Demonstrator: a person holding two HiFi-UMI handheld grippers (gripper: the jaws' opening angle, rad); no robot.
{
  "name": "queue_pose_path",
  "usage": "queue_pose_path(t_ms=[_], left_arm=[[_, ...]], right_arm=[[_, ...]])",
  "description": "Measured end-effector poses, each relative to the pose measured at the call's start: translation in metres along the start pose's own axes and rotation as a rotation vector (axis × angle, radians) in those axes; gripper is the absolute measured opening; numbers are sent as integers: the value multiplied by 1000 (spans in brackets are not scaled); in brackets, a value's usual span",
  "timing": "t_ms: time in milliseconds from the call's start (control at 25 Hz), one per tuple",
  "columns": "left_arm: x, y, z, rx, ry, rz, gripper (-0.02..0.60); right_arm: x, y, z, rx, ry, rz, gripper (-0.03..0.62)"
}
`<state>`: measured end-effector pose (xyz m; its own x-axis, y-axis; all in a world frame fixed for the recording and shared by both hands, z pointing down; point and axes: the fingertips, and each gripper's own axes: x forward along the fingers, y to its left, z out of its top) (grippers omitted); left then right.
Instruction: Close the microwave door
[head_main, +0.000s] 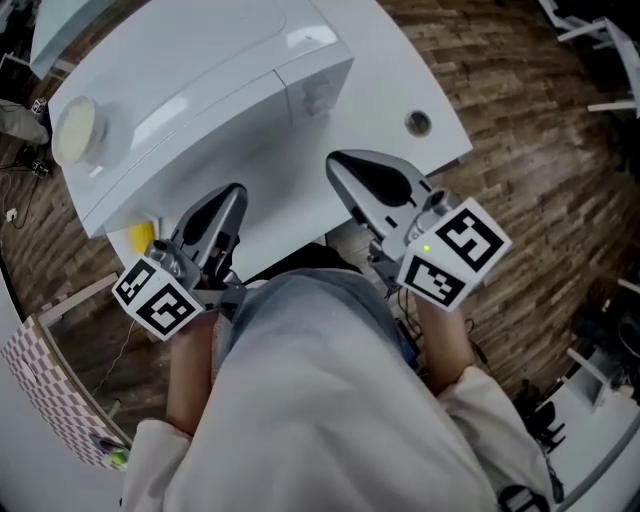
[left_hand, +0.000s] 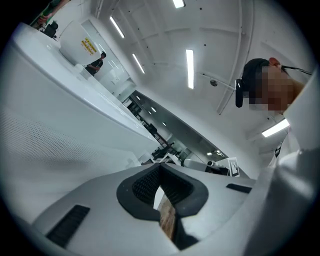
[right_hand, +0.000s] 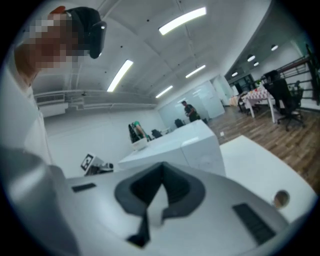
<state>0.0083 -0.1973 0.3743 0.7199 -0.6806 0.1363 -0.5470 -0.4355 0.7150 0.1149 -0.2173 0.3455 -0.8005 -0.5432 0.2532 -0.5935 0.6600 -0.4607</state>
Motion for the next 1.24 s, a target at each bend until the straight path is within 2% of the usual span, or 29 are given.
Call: queue_pose_path(t_ms=[120, 280, 680, 1240], left_arm=[[-1, -6, -2, 1, -8, -6, 15], [-3, -15, -4, 12, -12, -15, 15], [-8, -32, -11, 35, -24, -51, 17], [-32, -67, -42, 49, -26, -80, 17]], right_arm=[[-4, 7, 2, -56, 2, -10, 23], [-6, 16, 2, -79, -6, -9, 23], [-21, 30, -11, -62, -36, -21, 23], [-57, 58, -29, -80, -61, -35, 23]])
